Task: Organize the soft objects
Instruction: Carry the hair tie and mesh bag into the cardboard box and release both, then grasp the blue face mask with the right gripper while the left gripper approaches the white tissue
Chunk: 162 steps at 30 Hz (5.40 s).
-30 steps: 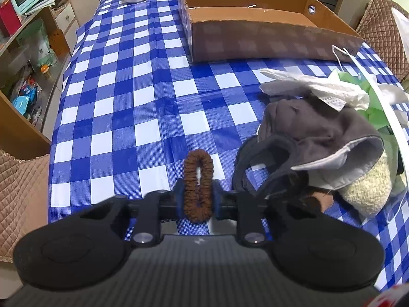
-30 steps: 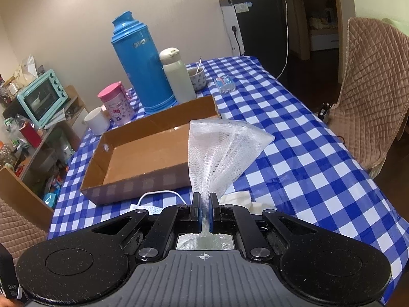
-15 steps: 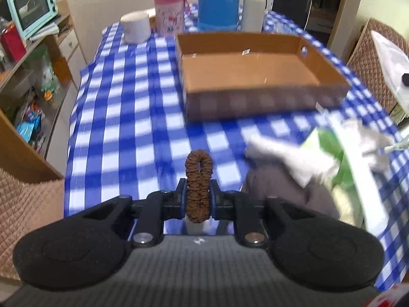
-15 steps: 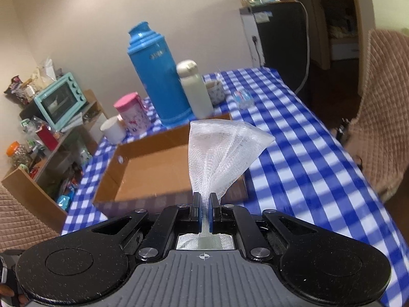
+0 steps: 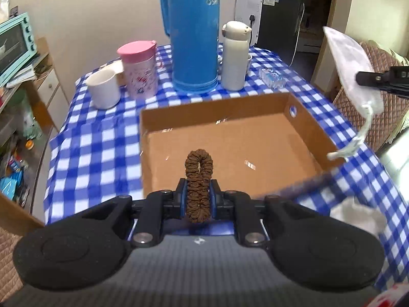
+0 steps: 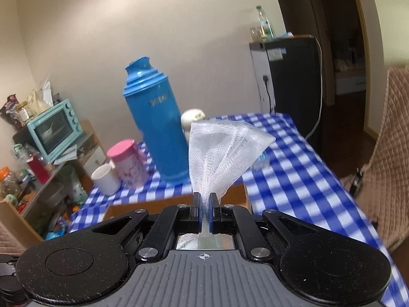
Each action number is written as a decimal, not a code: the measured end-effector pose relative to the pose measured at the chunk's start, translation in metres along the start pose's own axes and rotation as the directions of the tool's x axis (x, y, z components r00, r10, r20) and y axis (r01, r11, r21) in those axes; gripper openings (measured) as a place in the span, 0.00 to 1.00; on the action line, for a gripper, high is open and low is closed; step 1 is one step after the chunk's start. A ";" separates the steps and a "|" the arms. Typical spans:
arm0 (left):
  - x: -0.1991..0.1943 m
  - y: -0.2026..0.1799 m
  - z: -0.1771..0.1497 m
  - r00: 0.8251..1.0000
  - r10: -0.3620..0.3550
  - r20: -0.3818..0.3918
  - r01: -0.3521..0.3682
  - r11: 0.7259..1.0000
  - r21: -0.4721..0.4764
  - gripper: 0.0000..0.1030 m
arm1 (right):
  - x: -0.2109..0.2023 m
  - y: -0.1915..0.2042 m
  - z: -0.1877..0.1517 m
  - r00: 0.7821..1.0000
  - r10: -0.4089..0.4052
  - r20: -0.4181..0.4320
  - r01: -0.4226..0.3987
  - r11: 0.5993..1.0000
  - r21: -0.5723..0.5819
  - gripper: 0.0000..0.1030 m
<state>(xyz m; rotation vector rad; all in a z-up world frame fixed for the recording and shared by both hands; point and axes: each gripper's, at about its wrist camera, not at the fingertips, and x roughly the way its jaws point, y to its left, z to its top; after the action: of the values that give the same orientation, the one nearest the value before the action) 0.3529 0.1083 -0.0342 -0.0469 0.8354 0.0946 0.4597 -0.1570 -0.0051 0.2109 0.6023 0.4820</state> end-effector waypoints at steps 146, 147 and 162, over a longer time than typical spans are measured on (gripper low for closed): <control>-0.067 -0.056 -0.102 0.982 -0.069 -0.174 0.056 0.995 -0.078 0.53 | -0.048 0.027 -0.170 0.844 0.159 -0.512 -0.158 0.986 0.047 0.37; -0.067 -0.056 -0.101 0.983 -0.070 -0.172 0.058 0.995 -0.078 0.53 | -0.050 0.026 -0.168 0.845 0.164 -0.508 -0.162 0.986 0.050 0.29; -0.054 -0.065 -0.094 0.984 -0.059 -0.166 0.057 0.998 -0.021 0.63 | -0.085 0.006 -0.140 0.876 0.193 -0.443 -0.165 0.981 0.102 0.08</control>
<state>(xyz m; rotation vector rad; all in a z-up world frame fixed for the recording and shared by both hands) 0.2541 0.0323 -0.0567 -0.0957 0.9999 0.0430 0.3140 -0.1870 -0.0740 0.2148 1.0617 0.7021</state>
